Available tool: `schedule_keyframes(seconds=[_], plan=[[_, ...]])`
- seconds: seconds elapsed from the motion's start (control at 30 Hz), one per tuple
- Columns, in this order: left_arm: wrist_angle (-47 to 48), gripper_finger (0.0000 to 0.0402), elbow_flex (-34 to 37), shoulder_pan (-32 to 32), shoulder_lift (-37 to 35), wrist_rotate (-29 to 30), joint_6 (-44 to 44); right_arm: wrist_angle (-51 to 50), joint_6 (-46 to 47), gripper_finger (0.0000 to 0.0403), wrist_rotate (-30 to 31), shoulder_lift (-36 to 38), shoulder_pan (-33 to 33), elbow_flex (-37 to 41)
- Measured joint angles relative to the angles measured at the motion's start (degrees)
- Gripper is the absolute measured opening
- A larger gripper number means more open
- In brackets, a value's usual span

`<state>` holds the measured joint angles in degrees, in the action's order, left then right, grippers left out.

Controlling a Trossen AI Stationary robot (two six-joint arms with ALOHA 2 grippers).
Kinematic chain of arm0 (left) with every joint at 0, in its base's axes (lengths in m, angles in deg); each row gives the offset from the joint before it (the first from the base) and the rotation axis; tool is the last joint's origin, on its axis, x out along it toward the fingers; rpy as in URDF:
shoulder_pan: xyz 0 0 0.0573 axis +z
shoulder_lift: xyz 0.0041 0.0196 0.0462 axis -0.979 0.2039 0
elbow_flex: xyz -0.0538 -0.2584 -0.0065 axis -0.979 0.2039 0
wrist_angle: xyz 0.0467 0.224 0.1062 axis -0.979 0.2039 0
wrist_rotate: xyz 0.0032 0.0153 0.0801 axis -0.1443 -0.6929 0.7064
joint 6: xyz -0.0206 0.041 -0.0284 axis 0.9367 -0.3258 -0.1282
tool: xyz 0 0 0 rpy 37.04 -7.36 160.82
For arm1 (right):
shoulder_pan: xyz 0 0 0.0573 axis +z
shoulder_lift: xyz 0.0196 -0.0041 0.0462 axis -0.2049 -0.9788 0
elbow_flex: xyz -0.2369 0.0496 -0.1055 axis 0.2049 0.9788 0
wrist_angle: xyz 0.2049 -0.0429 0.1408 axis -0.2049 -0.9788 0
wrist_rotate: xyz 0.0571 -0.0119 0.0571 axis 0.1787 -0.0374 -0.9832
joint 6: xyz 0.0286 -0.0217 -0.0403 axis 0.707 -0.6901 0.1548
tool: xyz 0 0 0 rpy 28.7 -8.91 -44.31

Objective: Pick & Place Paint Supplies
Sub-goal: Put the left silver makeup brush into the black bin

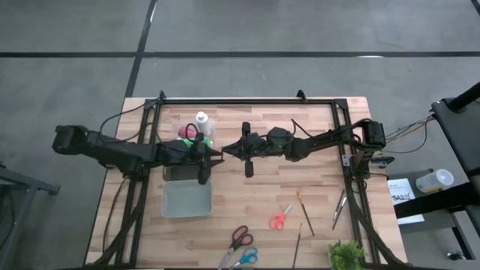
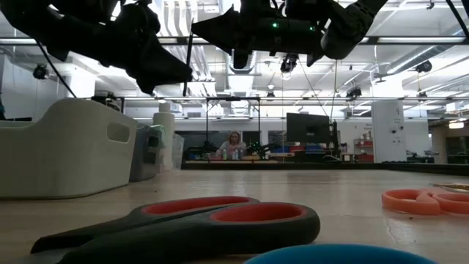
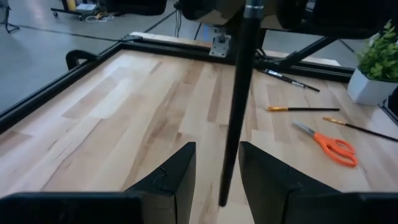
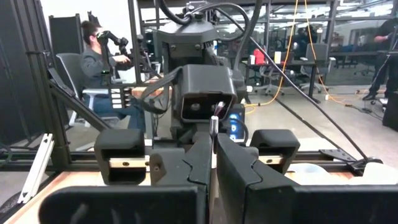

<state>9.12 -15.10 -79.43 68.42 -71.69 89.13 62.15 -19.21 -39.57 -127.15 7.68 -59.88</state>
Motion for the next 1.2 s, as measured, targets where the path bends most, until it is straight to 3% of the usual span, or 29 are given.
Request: schedule_keyframes(seconds=[0.57,0.97,1.2], plan=[[-0.28,0.0125,-0.02,0.07,0.97,-0.48,-0.18,-0.02,0.00,0.0012,0.00,0.00,0.00,0.00],[-0.27,0.0026,-0.02,0.16,0.97,-0.61,-1.08,-0.04,0.00,0.0012,0.15,0.00,-0.07,0.00],[-0.27,0.0023,-0.02,0.22,0.97,-0.57,-2.84,-0.04,-0.01,0.0012,0.11,0.00,-0.04,0.00]])
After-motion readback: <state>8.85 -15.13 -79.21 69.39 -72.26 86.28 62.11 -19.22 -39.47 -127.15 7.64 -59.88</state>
